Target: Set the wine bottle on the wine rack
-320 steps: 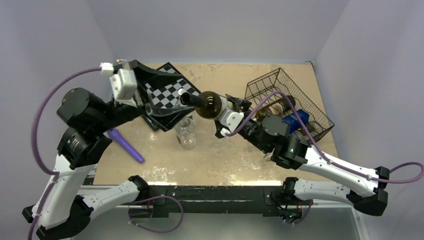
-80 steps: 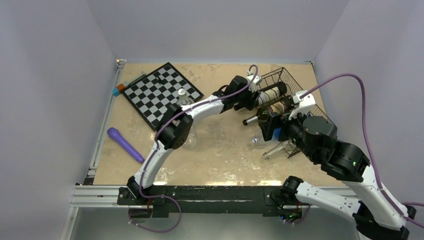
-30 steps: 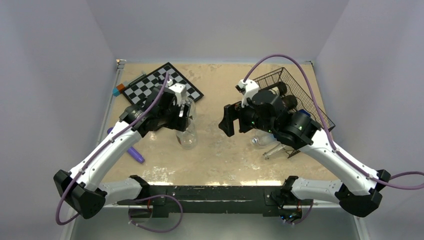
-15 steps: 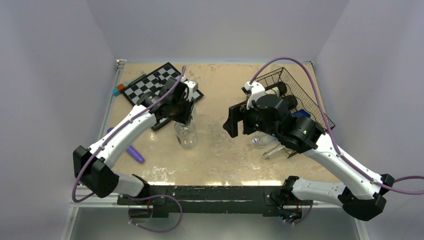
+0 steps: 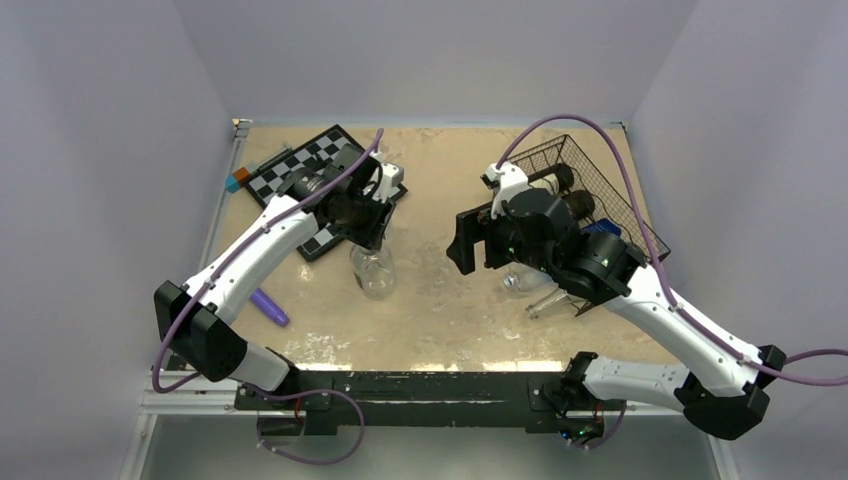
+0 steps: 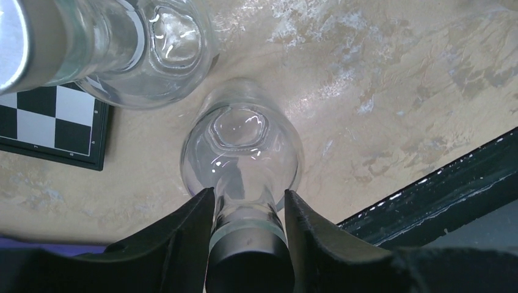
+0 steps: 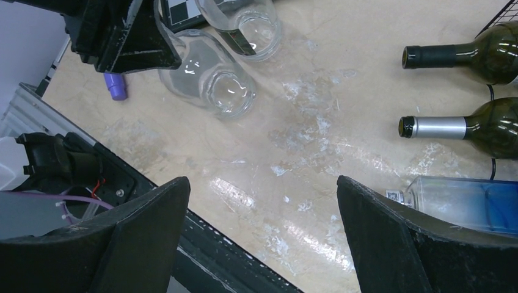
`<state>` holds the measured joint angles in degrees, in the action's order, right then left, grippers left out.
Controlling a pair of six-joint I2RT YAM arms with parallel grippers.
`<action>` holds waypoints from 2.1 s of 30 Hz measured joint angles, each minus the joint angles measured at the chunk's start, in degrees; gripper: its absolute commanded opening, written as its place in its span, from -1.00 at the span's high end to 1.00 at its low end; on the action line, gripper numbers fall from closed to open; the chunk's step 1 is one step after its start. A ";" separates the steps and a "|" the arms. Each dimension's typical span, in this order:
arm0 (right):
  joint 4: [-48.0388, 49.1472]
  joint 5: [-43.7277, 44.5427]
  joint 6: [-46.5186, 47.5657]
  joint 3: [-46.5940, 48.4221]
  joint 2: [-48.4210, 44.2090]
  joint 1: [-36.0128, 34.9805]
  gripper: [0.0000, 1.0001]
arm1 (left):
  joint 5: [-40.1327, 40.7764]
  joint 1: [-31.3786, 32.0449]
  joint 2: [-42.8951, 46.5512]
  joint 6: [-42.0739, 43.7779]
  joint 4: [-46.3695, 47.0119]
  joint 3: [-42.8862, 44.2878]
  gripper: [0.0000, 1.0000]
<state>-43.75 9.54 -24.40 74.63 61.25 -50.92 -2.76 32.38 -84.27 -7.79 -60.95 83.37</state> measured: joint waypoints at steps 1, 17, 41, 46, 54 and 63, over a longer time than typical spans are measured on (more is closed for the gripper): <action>-0.02 0.00 0.00 0.00 0.22 0.00 -0.90 | -0.31 0.00 0.02 0.13 -0.48 0.33 0.09; -0.92 0.00 0.02 -0.02 0.52 0.00 -0.89 | -2.10 0.00 -1.97 3.08 -2.56 1.60 -0.05; -1.60 -0.07 -0.13 -3.56 -2.99 0.00 -0.90 | -10.29 0.02 -0.09 -5.38 0.20 1.07 1.00; -1.22 -0.48 -0.33 -4.74 -3.21 0.00 -0.92 | -12.52 0.31 5.84 -12.61 5.90 -1.55 1.00; 3.15 -6.75 2.97 -8.76 -2.82 0.04 -0.96 | -10.82 0.26 13.33 -24.37 19.71 -16.41 1.00; 3.98 -11.85 6.23 -9.22 6.64 0.02 -0.91 | -7.06 0.68 20.41 -33.70 33.03 -31.21 1.00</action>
<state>-39.77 -2.31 -18.17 65.41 67.90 -50.89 -9.82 33.06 -63.86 -41.50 -27.92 52.16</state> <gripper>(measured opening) 0.959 0.423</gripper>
